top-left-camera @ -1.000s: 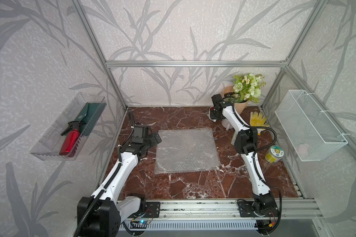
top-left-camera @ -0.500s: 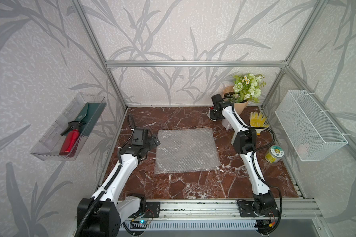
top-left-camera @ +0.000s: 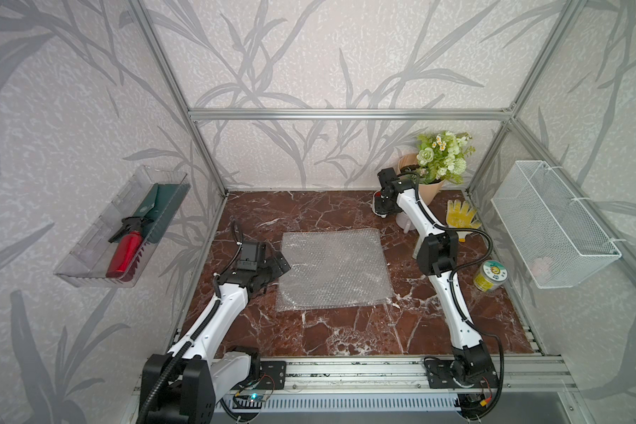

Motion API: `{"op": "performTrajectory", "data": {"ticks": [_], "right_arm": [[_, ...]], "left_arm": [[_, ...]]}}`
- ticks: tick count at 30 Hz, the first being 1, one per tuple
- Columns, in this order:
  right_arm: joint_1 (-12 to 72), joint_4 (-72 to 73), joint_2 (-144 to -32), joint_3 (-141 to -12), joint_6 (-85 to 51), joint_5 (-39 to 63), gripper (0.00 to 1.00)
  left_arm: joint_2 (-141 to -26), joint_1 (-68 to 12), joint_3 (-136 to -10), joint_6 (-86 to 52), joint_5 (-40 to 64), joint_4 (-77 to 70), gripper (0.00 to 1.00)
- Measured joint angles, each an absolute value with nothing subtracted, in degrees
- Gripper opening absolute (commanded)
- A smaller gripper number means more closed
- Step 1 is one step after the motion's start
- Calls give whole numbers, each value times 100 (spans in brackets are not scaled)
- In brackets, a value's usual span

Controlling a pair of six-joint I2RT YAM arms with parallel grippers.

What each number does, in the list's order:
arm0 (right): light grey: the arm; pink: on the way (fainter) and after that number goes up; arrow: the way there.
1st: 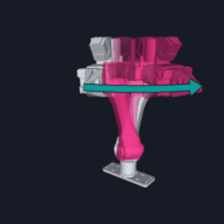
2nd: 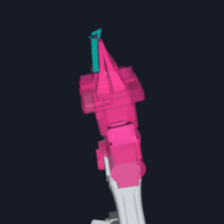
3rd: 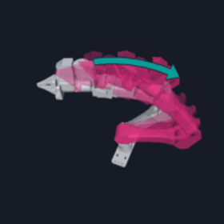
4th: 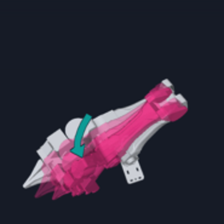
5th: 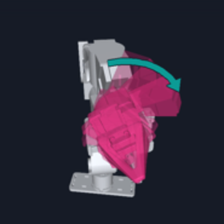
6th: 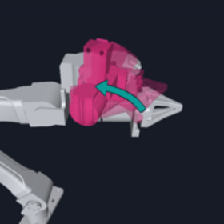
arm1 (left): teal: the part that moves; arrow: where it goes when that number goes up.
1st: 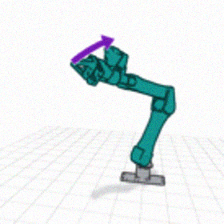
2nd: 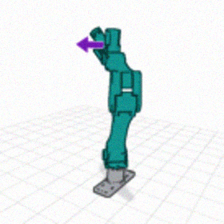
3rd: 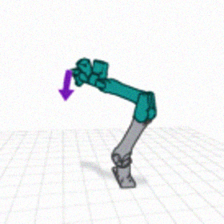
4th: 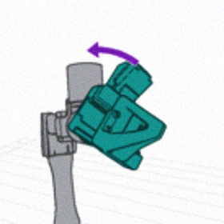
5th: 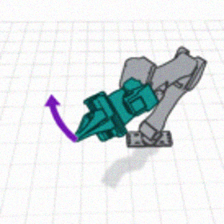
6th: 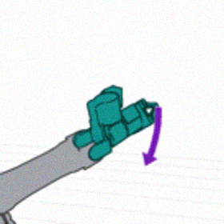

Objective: Wrap mugs in bubble wrap
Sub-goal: Pick up the mug from the center of the board, then place the mug on the bubble wrap.

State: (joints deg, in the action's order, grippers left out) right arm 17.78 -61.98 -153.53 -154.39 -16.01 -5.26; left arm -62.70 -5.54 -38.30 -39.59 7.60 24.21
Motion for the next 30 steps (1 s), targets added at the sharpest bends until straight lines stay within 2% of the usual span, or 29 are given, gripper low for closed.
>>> {"op": "performTrajectory", "data": {"ticks": [6, 13, 24, 30], "right_arm": [[2086, -6569, -14667, -15076, -1586, -681, 0], [2600, -6624, -13235, -14134, -1831, -919, 0], [3706, -5498, -10665, -10525, -2952, -963, 0], [4582, -5015, -10141, -9266, -3780, -1269, 0]], "left_arm": [[-6278, -554, -3798, -3913, 947, 2388, 99], [-6399, -554, -3695, -3905, 1247, 2270, 99], [-6571, -556, -3332, -3839, 1691, 2001, 99], [-6573, -556, -3177, -3883, 1938, 1765, 99]]}}
